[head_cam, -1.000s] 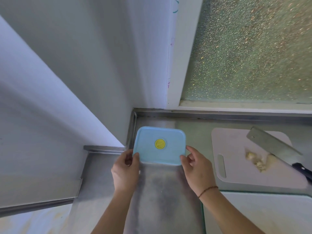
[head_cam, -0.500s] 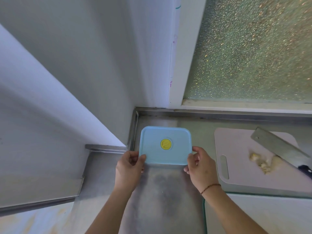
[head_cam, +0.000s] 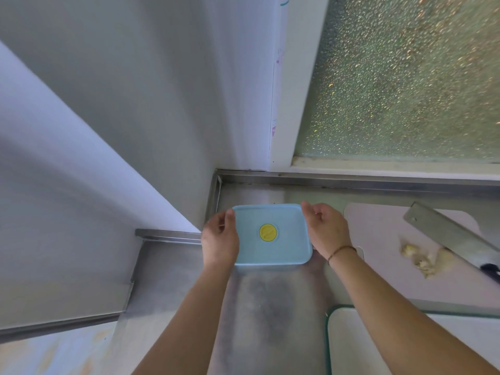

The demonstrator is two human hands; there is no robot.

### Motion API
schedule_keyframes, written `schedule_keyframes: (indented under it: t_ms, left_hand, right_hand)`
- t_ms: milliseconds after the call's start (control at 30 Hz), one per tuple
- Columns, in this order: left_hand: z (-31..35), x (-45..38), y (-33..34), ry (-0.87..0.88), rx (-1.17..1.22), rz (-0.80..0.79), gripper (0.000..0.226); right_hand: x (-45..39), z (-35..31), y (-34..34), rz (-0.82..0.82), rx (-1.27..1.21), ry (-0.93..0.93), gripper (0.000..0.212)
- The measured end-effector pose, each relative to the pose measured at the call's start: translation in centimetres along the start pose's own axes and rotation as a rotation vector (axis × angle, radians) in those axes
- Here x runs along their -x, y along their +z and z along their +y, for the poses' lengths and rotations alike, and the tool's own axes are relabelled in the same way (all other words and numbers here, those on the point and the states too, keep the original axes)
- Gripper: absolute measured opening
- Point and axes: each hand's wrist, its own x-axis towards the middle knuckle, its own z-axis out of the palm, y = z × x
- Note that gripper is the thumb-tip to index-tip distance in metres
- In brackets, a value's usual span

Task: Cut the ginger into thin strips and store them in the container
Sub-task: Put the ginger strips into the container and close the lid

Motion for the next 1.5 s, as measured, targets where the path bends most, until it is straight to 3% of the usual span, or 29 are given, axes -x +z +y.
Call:
schedule_keyframes:
  t_ms: [67, 200, 400, 533, 600, 700, 800, 933, 1000, 1067, 1167, 1267, 1367, 1500]
  left_hand:
    - [0.0, -0.9, 0.6, -0.073, 0.041, 0.042, 0.029]
    - [-0.5, -1.4, 1.2, -0.076, 0.070, 0.080, 0.018]
    - [-0.7, -1.5, 1.7, -0.075, 0.079, 0.139, 0.020]
    - [-0.4, -1.3, 1.1, -0.033, -0.003, 0.069, 0.012]
    - [-0.9, -0.2, -0.2, 0.084, -0.086, 0.001, 0.028]
    - [-3.5, 1.2, -1.7, 0.428, -0.328, -0.145, 0.070]
    - [-5.6, 1.4, -1.6, 0.482, -0.487, -0.178, 0.091]
    - [-5.6, 1.1, -1.4, 0.514, -0.556, -0.090, 0.088]
    - [-5.1, 0.7, -1.8, 0.576, -0.642, -0.067, 0.086]
    - [-4.6, 0.9, -2.0, 0.718, -0.713, -0.016, 0.078]
    - [-4.4, 2.1, -1.6, 1.011, -0.837, -0.040, 0.075]
    - [-4.9, 2.4, -0.9, 1.168, -0.905, -0.095, 0.059]
    - [-4.5, 1.3, -0.2, 1.083, -0.831, -0.067, 0.047]
    - [-3.1, -1.1, 1.2, 0.827, -0.776, -0.100, 0.060]
  right_hand:
    - [-0.7, -0.1, 0.6, 0.005, 0.000, 0.025, 0.034]
    - [-0.9, 0.5, 1.2, 0.024, -0.045, 0.030, 0.038]
    - [-1.4, 0.8, 1.8, 0.023, -0.025, 0.011, 0.042]
    - [-1.4, 0.6, 1.1, -0.026, -0.126, 0.057, 0.040]
    - [-0.1, 1.2, 0.2, -0.056, -0.115, 0.054, 0.037]
    - [3.0, 2.9, -0.4, -0.062, 0.074, -0.101, 0.033]
    - [4.8, 4.1, 1.0, -0.073, 0.115, -0.167, 0.039]
    - [4.8, 4.3, 2.3, -0.029, -0.084, -0.108, 0.045]
    - [4.7, 4.1, 1.7, -0.068, -0.061, -0.111, 0.039]
    - [4.9, 4.3, 0.8, -0.099, -0.003, -0.129, 0.047]
    - [6.1, 4.4, -0.2, -0.027, 0.253, -0.316, 0.073]
    - [6.5, 4.9, 0.5, 0.046, 0.550, -0.514, 0.063]
    - [5.3, 3.7, 1.1, 0.021, 0.589, -0.440, 0.059]
    - [2.7, 0.3, 2.2, -0.073, 0.556, -0.316, 0.056]
